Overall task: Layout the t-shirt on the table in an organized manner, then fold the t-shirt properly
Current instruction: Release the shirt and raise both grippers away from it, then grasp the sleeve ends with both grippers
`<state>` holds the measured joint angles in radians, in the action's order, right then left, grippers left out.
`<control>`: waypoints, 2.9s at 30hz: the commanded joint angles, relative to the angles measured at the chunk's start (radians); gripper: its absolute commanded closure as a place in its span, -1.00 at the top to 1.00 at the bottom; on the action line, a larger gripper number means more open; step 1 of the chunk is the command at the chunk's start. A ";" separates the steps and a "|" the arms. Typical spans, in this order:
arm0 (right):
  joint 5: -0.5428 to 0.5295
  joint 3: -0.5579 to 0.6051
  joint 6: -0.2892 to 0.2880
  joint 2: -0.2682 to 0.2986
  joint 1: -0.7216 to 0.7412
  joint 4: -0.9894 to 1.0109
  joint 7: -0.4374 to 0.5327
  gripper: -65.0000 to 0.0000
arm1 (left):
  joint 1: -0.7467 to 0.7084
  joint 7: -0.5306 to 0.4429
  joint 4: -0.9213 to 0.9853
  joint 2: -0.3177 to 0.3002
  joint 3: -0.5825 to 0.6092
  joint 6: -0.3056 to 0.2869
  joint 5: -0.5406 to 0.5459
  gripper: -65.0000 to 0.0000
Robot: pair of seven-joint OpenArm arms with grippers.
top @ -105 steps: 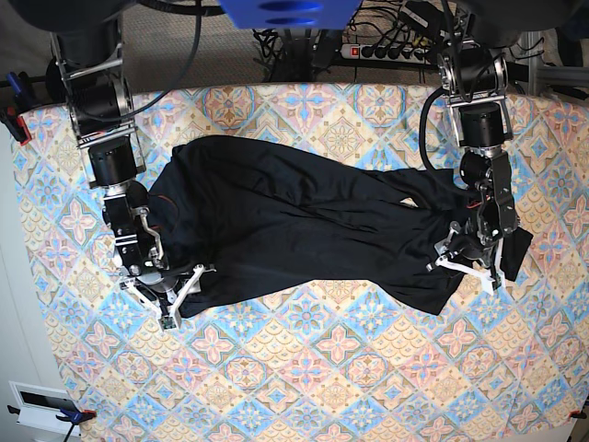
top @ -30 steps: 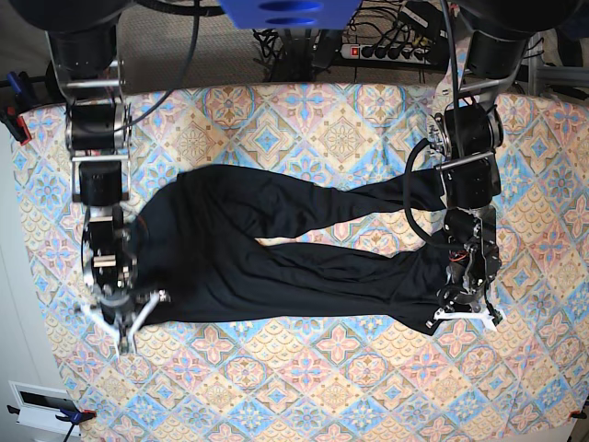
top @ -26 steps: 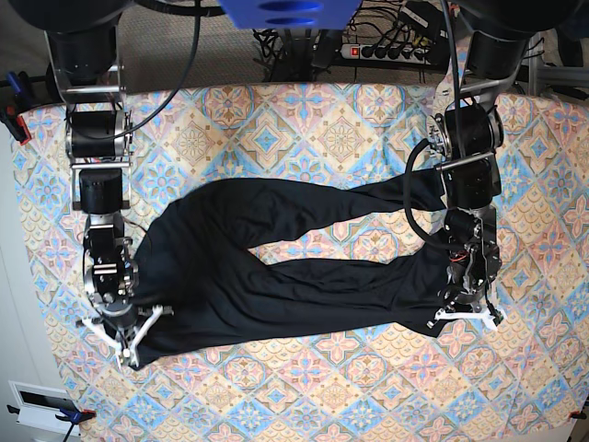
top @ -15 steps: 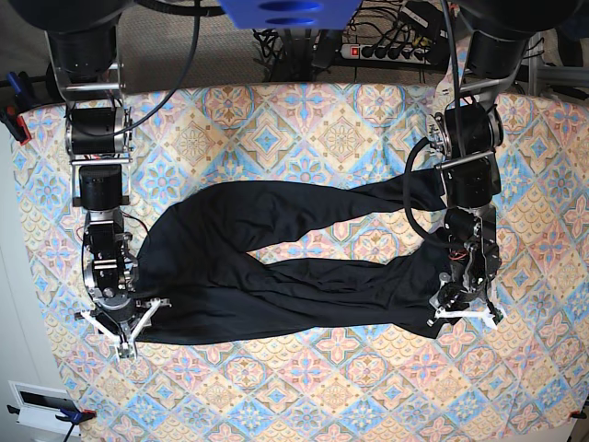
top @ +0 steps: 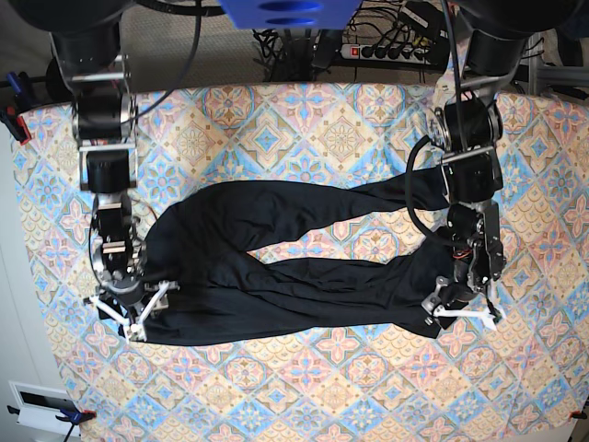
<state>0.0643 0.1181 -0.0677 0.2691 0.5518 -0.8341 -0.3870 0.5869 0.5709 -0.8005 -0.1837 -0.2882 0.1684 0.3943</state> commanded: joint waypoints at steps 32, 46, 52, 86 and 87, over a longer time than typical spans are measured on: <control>-0.763 -0.493 -0.010 -0.035 -0.643 -0.887 -0.553 0.18 | -0.597 0.515 -1.172 -0.343 0.478 -0.185 0.004 0.51; -0.762 -0.489 -0.010 -0.090 -0.588 -0.568 -0.554 0.18 | -0.597 0.513 -1.175 -0.509 0.797 -0.183 0.004 0.51; -0.762 -0.489 -0.010 -0.093 -0.586 -0.551 -0.551 0.18 | -0.597 0.513 -1.173 -0.615 0.860 -0.183 0.002 0.51; -0.765 -0.492 -0.010 -0.196 -0.526 -0.494 -0.556 0.18 | -0.608 0.513 -1.032 -0.567 1.015 -0.183 -0.633 0.51; -0.765 -0.495 -0.010 -0.204 -0.517 -0.488 -0.557 0.18 | -0.608 0.512 -1.015 -0.561 1.015 -0.183 -0.654 0.51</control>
<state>-0.7174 -0.3893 -0.0963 0.0872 0.0387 -1.3441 -0.8509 -0.0257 1.0882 -1.8183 -0.7338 0.7284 -0.0193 -0.2535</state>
